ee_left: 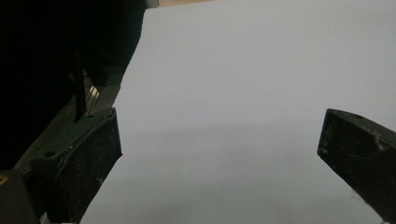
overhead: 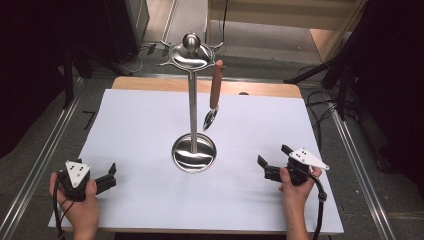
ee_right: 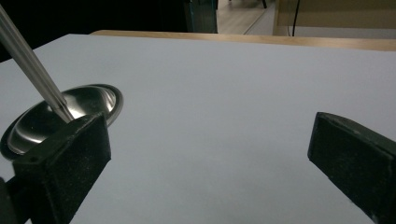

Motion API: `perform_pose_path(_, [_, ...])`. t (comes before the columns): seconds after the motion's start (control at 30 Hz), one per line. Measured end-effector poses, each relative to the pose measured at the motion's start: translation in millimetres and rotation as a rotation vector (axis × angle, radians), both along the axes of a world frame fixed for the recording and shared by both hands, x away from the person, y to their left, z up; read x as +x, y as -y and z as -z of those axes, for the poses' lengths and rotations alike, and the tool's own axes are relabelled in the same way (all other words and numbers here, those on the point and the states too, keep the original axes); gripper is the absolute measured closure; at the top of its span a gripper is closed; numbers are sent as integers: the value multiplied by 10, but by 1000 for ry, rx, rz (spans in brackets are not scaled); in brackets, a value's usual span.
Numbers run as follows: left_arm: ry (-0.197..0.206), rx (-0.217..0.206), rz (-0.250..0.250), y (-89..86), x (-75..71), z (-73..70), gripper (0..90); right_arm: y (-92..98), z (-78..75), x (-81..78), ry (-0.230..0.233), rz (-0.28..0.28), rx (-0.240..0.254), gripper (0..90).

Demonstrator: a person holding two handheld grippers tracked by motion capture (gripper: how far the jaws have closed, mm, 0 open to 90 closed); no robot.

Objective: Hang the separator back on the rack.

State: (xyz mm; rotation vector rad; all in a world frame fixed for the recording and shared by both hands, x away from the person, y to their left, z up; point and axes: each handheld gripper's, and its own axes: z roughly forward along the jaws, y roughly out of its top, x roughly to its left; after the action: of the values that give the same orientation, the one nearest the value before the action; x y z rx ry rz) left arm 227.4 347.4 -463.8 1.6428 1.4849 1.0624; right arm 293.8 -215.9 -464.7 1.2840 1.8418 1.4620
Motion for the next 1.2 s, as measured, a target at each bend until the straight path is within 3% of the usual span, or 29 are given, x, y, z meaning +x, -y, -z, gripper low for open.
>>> perform_pose_path(1.03, [-1,3,2,2,1,1,3,650,129,-257,-31,126,29,0])
perform_pose_path(1.2, [0,4,1,4,0,2,3,751,140,-317,-38,144,12,0])
